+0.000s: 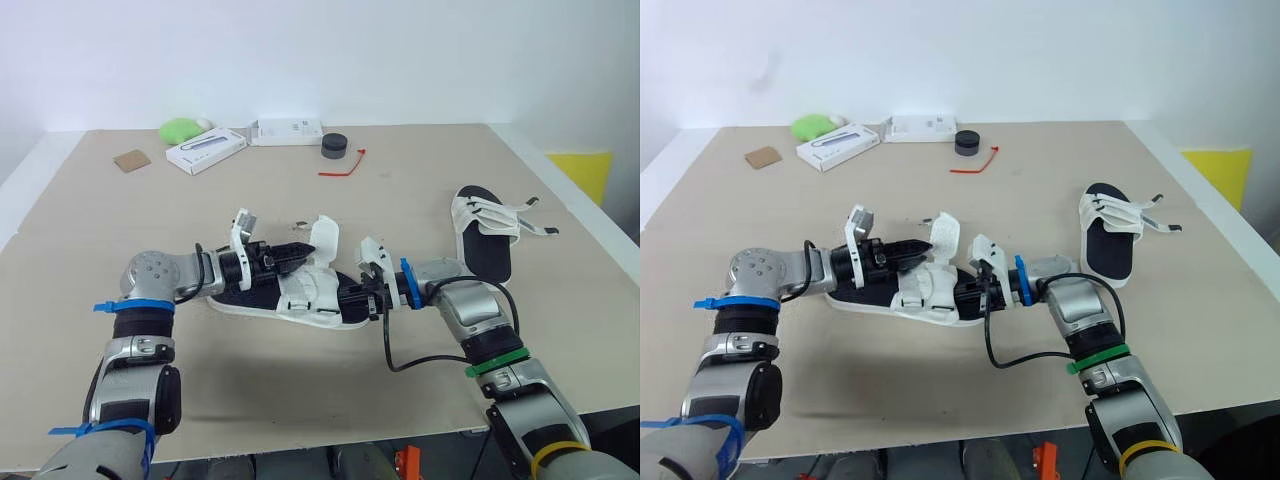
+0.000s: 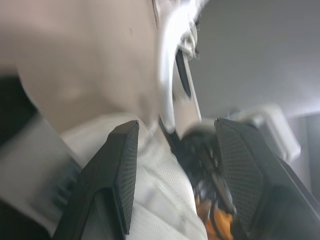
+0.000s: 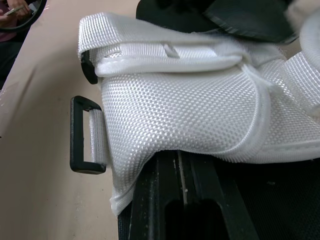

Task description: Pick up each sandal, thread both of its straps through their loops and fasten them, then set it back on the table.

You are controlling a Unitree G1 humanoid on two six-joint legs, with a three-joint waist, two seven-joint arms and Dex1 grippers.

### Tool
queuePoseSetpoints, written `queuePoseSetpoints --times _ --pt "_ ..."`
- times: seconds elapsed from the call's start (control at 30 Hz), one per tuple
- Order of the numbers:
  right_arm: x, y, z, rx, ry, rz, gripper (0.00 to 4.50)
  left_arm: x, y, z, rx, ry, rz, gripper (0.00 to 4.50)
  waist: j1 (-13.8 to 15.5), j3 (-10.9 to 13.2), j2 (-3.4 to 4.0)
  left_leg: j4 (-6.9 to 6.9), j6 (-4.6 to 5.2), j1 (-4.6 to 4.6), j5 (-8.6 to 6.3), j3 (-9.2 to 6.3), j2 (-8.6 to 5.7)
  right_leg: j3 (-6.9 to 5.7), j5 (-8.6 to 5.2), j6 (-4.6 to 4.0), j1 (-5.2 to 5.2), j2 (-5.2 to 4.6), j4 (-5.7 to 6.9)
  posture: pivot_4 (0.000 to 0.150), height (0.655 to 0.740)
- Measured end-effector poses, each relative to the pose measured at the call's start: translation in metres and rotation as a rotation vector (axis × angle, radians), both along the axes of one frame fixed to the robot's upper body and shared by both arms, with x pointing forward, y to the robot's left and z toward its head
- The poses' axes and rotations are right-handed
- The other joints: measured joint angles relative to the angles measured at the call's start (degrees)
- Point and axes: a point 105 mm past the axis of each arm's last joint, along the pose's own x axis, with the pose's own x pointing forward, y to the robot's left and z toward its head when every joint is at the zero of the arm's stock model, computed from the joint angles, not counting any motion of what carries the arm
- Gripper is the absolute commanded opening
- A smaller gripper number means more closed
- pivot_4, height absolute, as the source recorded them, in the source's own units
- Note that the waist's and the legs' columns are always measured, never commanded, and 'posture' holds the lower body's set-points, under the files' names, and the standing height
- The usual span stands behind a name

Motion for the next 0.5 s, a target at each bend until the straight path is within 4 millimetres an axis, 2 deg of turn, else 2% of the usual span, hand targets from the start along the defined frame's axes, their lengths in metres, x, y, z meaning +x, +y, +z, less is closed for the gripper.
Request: queuePoseSetpoints --times 0.1,0.23,0.33,0.5 --pt "0.0 0.0 0.0 0.001 0.0 0.0 0.0 0.01 0.003 0.003 -0.011 0.0 0.05 2.51 0.0 0.0 -0.02 0.0 0.0 -0.02 0.0 0.0 0.0 0.0 0.0 0.0 -0.03 0.0 0.0 0.15 0.74" --pt "0.0 0.0 0.0 0.003 0.001 0.001 0.0 0.026 0.007 0.025 -0.053 -0.044 0.106 2.51 0.0 0.0 -0.04 0.0 -0.01 -0.05 0.0 0.0 0.0 0.0 0.01 0.01 -0.04 0.0 -0.01 0.15 0.74" --pt "0.0 0.0 0.0 0.004 0.001 0.002 0.0 0.032 0.005 0.033 -0.04 -0.064 0.116 2.51 -0.1 0.0 -0.04 -0.02 -0.01 -0.04 -0.01 0.0 0.0 0.0 0.01 0.01 -0.05 0.0 -0.01 0.15 0.74" --pt "0.0 0.001 0.001 0.008 0.003 0.002 0.0 0.032 -0.003 0.022 0.047 -0.051 0.08 2.51 -0.1 0.0 -0.04 -0.05 -0.02 -0.05 -0.01 0.0 0.0 0.0 0.03 0.06 -0.07 0.01 -0.01 0.15 0.74"
